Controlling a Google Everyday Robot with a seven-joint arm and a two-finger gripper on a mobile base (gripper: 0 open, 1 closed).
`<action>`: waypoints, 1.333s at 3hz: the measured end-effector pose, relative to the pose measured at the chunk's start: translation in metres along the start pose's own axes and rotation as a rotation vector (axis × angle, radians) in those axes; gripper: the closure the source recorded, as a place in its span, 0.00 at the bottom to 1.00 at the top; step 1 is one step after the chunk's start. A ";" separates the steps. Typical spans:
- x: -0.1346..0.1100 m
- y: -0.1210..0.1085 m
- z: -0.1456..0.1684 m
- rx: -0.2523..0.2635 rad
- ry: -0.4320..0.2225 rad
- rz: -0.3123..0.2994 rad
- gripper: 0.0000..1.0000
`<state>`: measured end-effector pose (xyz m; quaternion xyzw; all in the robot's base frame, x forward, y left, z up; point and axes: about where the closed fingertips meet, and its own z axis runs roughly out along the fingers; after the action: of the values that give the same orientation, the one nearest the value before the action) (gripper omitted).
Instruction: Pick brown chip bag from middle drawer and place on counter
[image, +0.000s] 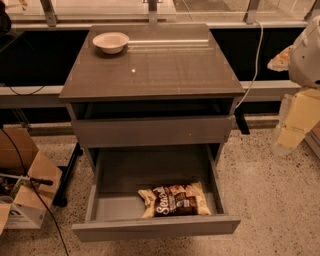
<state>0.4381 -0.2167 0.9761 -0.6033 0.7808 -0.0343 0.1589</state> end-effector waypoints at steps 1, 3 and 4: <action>0.000 0.000 0.000 0.000 0.000 0.000 0.00; 0.010 -0.014 0.037 -0.003 0.001 0.147 0.00; 0.015 -0.021 0.068 -0.014 0.007 0.221 0.00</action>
Offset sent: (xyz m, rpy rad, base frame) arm 0.0203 -0.0121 -0.0309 0.0589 0.0401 -0.1444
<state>0.4736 -0.2276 0.9139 -0.5145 0.8433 -0.0134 0.1546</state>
